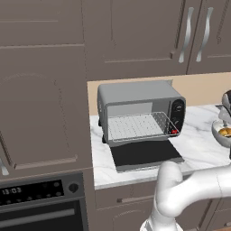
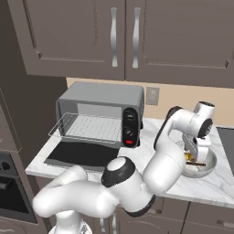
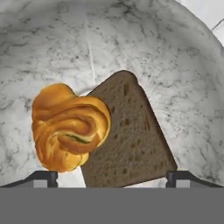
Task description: Pick up the heated bread from the toaster oven and place it in the bowl. Then move the bread bowl to the dining counter.
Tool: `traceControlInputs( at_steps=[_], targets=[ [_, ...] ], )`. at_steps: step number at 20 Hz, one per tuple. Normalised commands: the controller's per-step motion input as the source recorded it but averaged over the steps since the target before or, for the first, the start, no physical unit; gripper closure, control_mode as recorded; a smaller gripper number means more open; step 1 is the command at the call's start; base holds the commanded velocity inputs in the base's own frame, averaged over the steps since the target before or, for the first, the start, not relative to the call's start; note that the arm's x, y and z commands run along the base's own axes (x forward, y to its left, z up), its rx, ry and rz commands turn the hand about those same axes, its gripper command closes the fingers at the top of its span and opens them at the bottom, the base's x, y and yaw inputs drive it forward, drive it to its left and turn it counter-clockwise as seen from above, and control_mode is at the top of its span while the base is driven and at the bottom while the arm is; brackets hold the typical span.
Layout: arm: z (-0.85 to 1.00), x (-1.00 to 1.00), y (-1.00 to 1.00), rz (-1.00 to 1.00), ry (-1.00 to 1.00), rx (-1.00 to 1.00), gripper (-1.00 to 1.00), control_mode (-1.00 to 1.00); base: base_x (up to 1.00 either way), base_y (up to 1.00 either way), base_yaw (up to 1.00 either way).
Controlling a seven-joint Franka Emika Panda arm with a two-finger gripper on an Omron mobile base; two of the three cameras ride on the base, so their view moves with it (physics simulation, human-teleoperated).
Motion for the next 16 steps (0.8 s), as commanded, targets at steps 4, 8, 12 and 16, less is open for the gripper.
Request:
traceControlInputs(
  at_steps=[4,8,12,16],
  targets=[
    [0.0,-0.87,0.06,-0.1,0.0,0.0,-1.0,-1.0,0.0,0.0,0.0],
    [0.0,-0.48,0.01,-0.06,0.0,0.02,-1.0,-1.0,0.0,0.0,0.0],
    [-0.12,-0.11,-0.03,-0.07,0.0,0.01,-1.0,-1.0,0.0,0.0,0.0],
    [-0.22,0.06,-0.12,-0.12,-0.1,0.0,-1.0,-1.0,0.0,0.0,0.0]
  ],
)
